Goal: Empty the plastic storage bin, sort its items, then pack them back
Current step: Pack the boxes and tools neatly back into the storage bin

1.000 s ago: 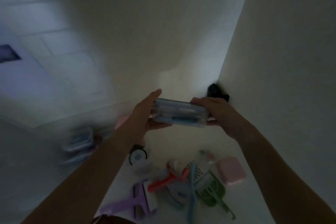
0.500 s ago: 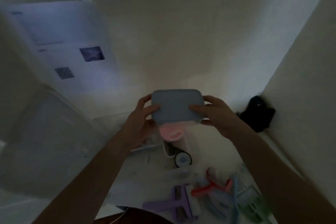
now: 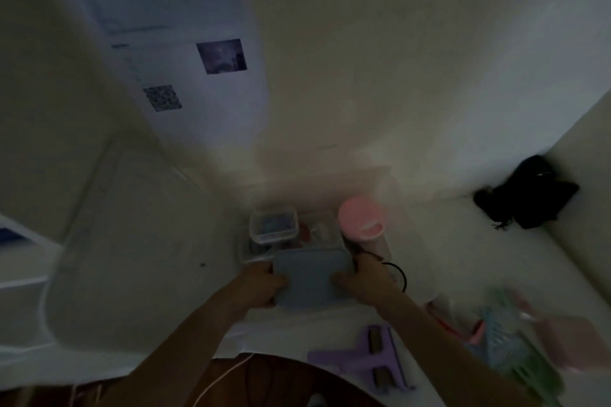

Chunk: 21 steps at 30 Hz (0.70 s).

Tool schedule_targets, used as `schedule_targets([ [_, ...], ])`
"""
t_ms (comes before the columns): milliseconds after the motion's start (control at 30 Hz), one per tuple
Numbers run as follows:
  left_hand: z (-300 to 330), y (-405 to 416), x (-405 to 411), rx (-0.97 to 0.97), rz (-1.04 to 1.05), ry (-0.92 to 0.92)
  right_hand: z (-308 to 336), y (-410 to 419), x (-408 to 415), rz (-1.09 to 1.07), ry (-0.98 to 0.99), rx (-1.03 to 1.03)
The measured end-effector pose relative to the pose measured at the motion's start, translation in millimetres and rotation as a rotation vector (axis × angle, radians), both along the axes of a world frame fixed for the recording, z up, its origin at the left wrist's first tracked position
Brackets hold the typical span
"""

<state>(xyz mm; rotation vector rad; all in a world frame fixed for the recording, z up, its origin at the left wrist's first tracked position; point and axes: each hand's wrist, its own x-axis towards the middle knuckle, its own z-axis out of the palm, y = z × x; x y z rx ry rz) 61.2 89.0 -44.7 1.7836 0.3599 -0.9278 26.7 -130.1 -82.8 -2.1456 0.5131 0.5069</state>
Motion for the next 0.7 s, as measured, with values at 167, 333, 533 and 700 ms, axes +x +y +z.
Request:
schedule_targets([
  [167,-17.2,7.0,9.7,0.013,0.05,-0.02,-8.1,5.1,8.9,-0.121,0.028,-0.034],
  [333,-15.2,-0.3,22.7,-0.296,0.163,-0.147,-11.2,4.9,12.6,-0.446,0.035,0.395],
  [533,-21.3,-5.8,49.8,0.008,0.242,-0.617,-1.5,16.6,12.5,-0.709,-0.033,0.811],
  [700,-58.8,24.4,86.4,0.604,-0.39,-1.009,-12.5,17.6,19.2,-0.821,-0.083,0.736],
])
